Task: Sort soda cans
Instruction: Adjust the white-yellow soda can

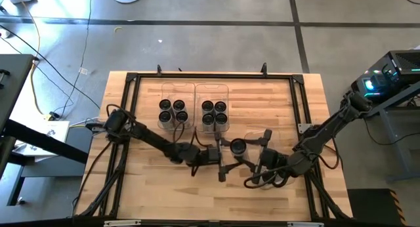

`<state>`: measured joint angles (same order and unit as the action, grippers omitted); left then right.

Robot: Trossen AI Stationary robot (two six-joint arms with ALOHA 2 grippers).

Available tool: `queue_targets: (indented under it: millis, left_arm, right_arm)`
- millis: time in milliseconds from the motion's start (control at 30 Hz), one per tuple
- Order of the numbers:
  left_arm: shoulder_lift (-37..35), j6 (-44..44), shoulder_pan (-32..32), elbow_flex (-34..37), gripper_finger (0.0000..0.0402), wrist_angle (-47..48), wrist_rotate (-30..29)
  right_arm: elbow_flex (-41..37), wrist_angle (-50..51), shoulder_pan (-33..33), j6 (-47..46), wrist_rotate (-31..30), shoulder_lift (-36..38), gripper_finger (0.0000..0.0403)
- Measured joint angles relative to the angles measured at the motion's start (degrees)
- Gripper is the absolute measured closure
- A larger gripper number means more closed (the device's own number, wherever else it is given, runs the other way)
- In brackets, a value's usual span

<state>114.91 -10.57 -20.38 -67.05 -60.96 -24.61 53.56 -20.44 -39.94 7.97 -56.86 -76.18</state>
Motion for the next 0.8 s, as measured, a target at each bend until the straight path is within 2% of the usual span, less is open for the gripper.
queue_targets:
  millis: [100,267,500,667,800]
  left_arm:
    - [0.0,0.5,0.2,-0.7,0.0113,1.0,0.7]
    - [-0.1,3.6,0.3,-0.9,0.0163,2.8,2.1]
    - [-0.7,3.6,-0.1,-0.9,0.0163,5.6,2.2]
    - [-4.6,4.7,-0.2,-1.0,0.0163,18.3,1.4]
    - [-9.5,6.3,0.0,-1.2,0.0163,32.3,2.7]
  right_arm:
    - [0.0,-0.4,0.1,0.3,-0.1,0.0,0.0166]
    - [-0.1,0.2,0.2,-1.5,0.5,0.0,0.0142]
    - [-0.1,0.4,0.2,-0.3,1.4,0.0,0.0127]
    - [-0.1,3.3,0.2,-0.2,1.6,0.6,0.0125]
    - [2.4,16.2,0.3,-6.1,5.5,3.3,0.0124]
